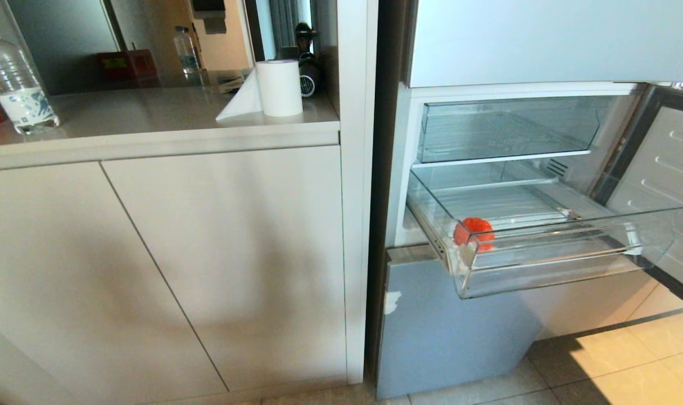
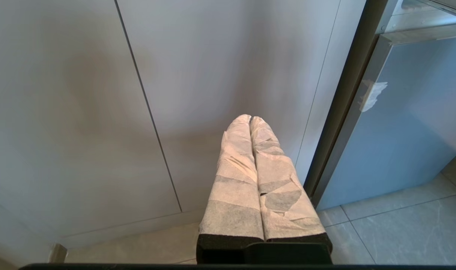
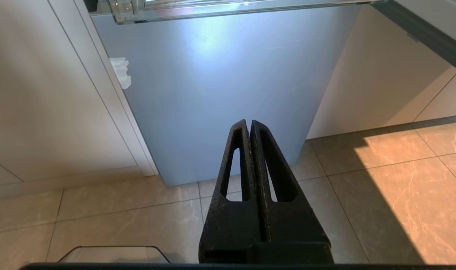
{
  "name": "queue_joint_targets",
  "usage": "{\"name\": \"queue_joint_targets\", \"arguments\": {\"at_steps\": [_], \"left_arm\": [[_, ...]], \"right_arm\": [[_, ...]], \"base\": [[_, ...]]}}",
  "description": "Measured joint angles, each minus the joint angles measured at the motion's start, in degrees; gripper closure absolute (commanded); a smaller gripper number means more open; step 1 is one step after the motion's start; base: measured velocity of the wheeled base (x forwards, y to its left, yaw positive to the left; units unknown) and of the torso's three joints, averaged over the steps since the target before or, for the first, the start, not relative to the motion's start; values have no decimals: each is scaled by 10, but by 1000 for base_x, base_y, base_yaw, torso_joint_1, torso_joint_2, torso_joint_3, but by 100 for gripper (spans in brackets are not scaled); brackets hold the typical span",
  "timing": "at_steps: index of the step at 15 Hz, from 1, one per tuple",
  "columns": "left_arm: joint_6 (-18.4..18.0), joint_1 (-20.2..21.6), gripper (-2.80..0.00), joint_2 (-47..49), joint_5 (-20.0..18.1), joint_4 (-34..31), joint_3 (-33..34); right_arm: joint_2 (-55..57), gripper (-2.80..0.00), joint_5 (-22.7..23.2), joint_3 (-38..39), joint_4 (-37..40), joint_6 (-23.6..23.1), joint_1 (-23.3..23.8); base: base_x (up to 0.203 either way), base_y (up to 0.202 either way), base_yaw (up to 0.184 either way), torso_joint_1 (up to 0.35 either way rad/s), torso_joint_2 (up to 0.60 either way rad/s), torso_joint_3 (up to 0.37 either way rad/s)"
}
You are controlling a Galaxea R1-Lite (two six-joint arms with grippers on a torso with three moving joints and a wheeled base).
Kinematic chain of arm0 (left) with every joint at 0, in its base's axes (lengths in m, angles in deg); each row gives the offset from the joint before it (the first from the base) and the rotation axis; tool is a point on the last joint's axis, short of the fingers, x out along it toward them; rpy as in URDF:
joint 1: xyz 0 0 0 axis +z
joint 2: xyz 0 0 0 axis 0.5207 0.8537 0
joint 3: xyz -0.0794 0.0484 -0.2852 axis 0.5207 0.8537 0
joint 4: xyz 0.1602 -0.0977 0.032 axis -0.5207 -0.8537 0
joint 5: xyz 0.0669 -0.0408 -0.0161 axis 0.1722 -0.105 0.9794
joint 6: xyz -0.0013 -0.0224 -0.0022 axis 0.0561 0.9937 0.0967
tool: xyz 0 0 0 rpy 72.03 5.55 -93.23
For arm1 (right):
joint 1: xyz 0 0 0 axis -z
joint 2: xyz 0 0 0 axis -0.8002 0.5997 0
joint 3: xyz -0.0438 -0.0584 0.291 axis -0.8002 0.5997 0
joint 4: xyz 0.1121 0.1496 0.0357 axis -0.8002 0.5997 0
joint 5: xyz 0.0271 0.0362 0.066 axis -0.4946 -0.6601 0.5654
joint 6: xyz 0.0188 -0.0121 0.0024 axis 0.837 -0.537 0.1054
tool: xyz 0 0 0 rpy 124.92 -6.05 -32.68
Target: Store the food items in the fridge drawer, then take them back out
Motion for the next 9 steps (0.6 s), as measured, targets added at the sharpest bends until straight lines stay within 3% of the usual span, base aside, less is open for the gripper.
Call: {"name": "queue_joint_targets", "arguments": {"at_steps": [6,9], "left_arm": [[0,0,0,0,0,0,0],[0,0,0,0,0,0,0]], "right_arm": [[0,0,0,0,1,2,0],[0,0,0,0,1,2,0]], "base": [[189,0,-1,2,1,3],[67,0,2,11,5,1]]}}
